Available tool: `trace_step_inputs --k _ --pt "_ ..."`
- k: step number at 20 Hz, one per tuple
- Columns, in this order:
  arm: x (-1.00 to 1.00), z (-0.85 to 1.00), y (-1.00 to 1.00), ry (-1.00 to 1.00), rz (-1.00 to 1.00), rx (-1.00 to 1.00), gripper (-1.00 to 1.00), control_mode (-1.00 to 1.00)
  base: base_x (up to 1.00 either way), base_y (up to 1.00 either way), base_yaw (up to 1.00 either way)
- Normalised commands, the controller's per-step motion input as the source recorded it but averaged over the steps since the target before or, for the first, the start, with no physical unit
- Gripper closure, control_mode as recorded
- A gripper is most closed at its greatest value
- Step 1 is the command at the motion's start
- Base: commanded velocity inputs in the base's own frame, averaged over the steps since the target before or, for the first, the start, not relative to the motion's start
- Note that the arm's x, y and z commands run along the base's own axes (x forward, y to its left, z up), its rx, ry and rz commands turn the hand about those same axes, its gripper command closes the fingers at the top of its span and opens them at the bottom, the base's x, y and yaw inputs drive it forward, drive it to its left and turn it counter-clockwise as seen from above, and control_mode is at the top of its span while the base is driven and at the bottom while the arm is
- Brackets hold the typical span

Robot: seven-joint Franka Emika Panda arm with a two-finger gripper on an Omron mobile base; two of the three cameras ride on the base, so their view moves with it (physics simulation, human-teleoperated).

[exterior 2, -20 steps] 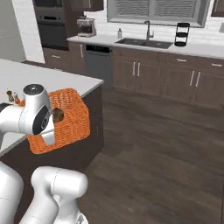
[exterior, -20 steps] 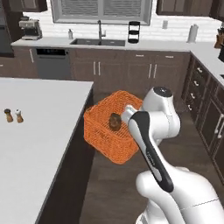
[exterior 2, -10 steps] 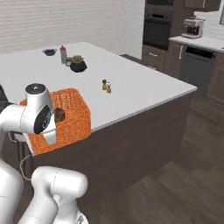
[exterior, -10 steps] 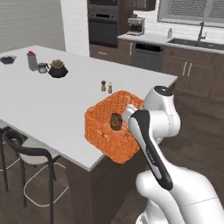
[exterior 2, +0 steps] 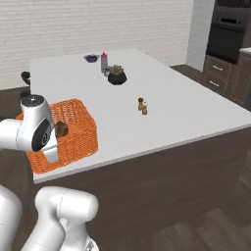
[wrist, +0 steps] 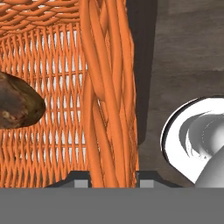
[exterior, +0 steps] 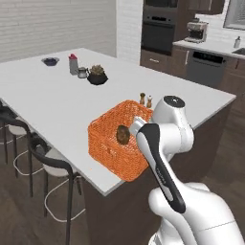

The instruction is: Open the cabinet, pick up the bread from the cabinet and place it in the basket. Then move the basket to the dining counter.

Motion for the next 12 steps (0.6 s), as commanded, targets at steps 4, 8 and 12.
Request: trace_step_inputs --k 4,8,12 --pt "0.0 0.0 0.0 0.0 0.0 0.0 1.0 1.0 0.31 -0.64 0.33" --pt "0.0 0.0 0.0 0.0 0.0 0.0 1.0 1.0 0.69 -0.23 0.43" --pt "0.0 0.0 0.0 0.0 0.0 0.0 1.0 1.0 0.79 -0.15 0.38"
